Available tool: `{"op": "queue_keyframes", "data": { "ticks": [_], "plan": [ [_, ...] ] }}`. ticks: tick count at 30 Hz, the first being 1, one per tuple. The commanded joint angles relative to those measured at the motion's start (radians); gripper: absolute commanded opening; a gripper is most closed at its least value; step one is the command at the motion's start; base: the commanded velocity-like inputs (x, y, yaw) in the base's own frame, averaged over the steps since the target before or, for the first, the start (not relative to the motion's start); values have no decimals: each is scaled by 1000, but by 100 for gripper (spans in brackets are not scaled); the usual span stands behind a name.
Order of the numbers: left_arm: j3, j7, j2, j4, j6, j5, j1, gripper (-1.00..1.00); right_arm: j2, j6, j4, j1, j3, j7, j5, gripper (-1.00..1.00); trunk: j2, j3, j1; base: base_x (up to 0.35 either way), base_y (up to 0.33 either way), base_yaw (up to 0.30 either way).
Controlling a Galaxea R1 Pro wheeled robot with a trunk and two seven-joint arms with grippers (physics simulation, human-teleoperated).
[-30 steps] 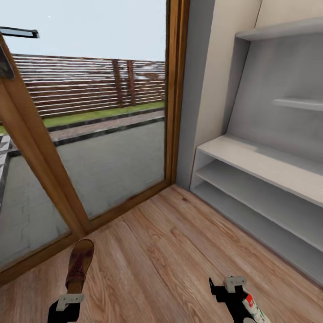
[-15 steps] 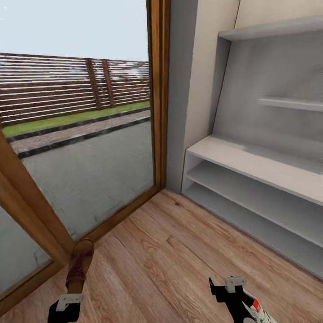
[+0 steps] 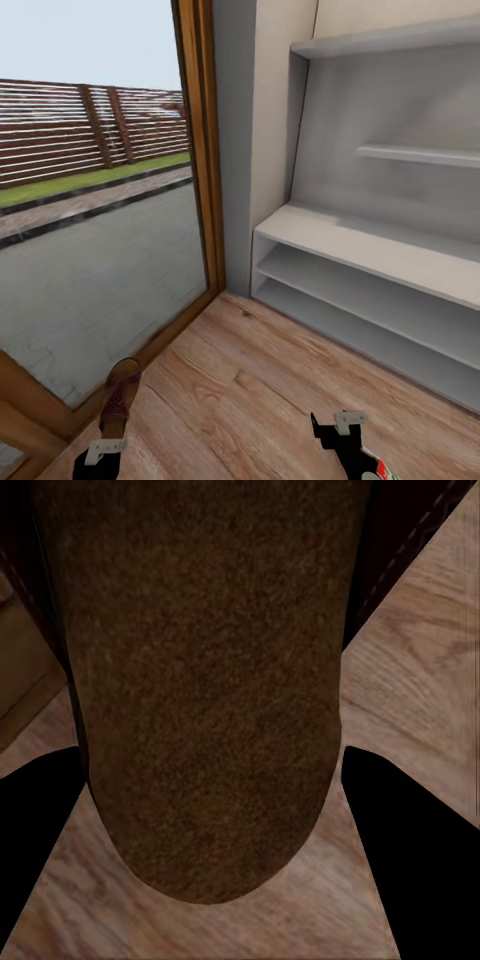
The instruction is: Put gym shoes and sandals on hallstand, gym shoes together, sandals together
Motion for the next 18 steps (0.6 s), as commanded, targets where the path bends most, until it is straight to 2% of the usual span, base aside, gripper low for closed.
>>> {"op": "queue_keyframes", "data": {
  "ticks": [1, 9, 18],
  "plan": [
    [9, -6, 0, 0, -3, -3, -1, -100, 0, -3, 1, -1, -8, 1, 10, 100, 0, -1, 0, 335, 3, -284],
    [10, -6, 0, 2, -3, -3, -1, -100, 0, -3, 1, -1, -8, 1, 10, 100, 0, -1, 0, 326, 1, -284],
    [10, -6, 1, 2, -2, -2, -1, -100, 0, -3, 1, -1, -8, 1, 10, 100, 0, -1, 0, 55, 0, -284]
  ]
}}
